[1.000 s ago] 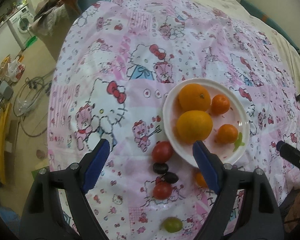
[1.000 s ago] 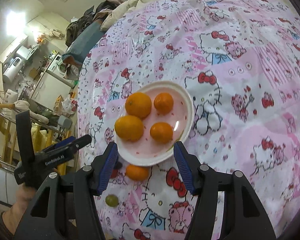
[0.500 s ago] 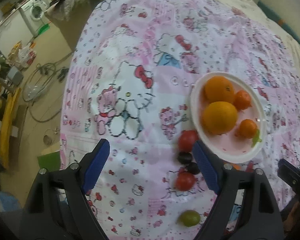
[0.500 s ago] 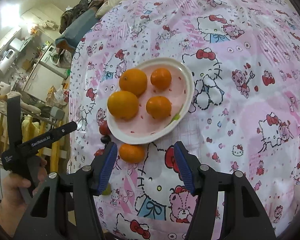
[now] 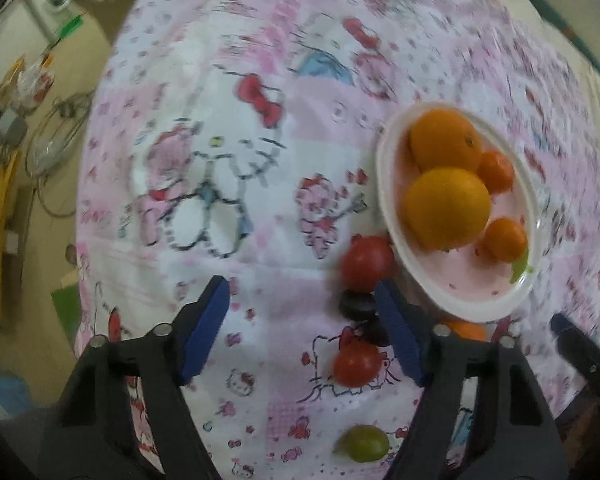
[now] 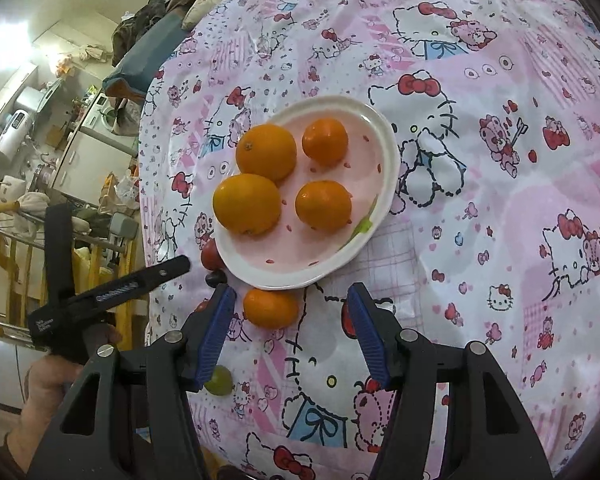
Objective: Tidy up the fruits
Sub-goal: 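Grasp a dark grape with the left tool while the right tool grasps a mandarin, then carry the grape and mandarin over the plate with both tools, then lower the grape onto the plate with the left tool while the right lowers the mandarin, then open both tools and lift them back toward the remaining fruit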
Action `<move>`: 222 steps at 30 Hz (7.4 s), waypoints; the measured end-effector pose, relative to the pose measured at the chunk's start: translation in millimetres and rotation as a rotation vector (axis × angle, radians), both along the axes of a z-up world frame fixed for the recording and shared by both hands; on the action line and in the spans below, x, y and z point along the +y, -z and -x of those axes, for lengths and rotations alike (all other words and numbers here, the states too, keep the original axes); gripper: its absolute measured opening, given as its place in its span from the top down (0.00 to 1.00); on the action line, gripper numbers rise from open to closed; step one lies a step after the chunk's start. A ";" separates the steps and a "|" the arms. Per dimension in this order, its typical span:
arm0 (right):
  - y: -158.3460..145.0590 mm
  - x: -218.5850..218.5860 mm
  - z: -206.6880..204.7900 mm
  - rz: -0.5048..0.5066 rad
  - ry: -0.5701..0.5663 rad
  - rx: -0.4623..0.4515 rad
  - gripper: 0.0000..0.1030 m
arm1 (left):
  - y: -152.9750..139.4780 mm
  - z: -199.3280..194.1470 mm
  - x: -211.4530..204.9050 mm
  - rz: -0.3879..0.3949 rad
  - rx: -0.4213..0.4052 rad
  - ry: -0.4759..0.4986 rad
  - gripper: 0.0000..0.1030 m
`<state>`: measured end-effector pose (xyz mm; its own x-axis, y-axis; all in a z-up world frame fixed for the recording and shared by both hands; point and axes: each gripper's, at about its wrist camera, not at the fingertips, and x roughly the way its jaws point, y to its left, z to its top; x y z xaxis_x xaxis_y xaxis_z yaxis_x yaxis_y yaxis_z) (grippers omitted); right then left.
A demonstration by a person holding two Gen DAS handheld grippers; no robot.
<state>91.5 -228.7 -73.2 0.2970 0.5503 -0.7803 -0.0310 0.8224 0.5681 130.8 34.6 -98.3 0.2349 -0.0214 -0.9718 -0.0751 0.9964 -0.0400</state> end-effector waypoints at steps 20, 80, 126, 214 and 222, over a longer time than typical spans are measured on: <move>0.7 1.2 -3.8 -0.014 -0.017 0.006 0.40 | 33.5 -6.0 -33.1 0.062 0.135 0.032 0.81; -20.3 -76.0 -47.4 -0.067 0.090 -0.019 0.56 | -83.0 -40.5 -87.1 0.085 -0.206 0.183 0.81; 1.5 -68.9 -87.6 -0.042 0.111 0.015 0.56 | -64.4 -58.9 -91.2 0.027 -0.198 0.186 0.29; -53.2 -18.4 26.8 0.083 0.068 -0.207 0.03 | -77.0 43.6 -1.3 0.010 -0.220 -0.005 0.14; -38.4 -21.9 22.0 0.086 0.095 -0.155 0.03 | -67.5 39.8 10.4 -0.015 -0.196 -0.048 0.14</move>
<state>69.5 -250.6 -34.8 0.4644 0.4473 -0.7644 -0.0323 0.8711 0.4901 91.0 45.1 -30.8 0.4196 0.0089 -0.9077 -0.1147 0.9925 -0.0433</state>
